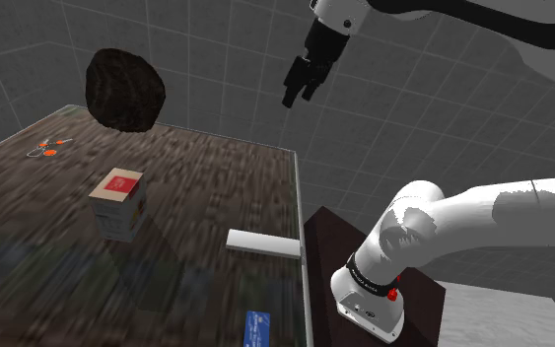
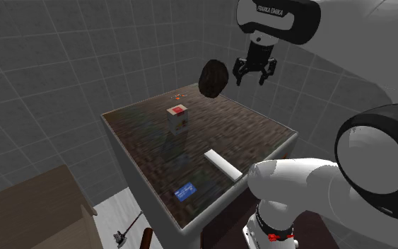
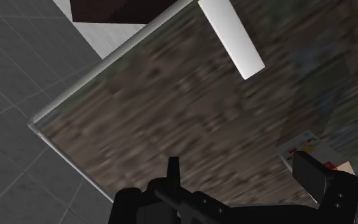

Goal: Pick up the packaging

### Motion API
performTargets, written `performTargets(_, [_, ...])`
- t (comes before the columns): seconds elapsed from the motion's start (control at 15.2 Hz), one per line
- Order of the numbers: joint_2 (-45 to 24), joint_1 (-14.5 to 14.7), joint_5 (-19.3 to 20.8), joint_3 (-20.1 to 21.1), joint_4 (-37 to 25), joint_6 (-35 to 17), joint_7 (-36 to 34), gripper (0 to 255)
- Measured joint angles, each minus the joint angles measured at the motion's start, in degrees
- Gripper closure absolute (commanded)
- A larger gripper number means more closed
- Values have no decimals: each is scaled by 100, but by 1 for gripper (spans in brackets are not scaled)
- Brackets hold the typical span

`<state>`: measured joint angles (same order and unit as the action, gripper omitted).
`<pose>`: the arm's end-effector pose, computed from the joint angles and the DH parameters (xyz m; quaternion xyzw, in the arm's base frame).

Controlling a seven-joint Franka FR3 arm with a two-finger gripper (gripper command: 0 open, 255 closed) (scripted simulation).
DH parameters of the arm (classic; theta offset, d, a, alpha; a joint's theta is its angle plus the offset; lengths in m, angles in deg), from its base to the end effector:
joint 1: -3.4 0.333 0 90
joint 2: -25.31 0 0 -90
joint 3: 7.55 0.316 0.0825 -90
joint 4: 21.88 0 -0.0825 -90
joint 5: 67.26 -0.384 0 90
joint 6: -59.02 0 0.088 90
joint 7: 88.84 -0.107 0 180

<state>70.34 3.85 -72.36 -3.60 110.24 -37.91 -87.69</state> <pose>0.3176 0.0408 0.6254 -0.9954 -0.0387 -0.0847 0.0217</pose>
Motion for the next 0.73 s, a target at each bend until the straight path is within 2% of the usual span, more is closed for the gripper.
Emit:
performTargets(0.2, [-29, -2, -86, 184, 94, -108, -266, 0])
performTargets(0.73, [-711, -69, -534, 1346, 162, -770, -2009, 0])
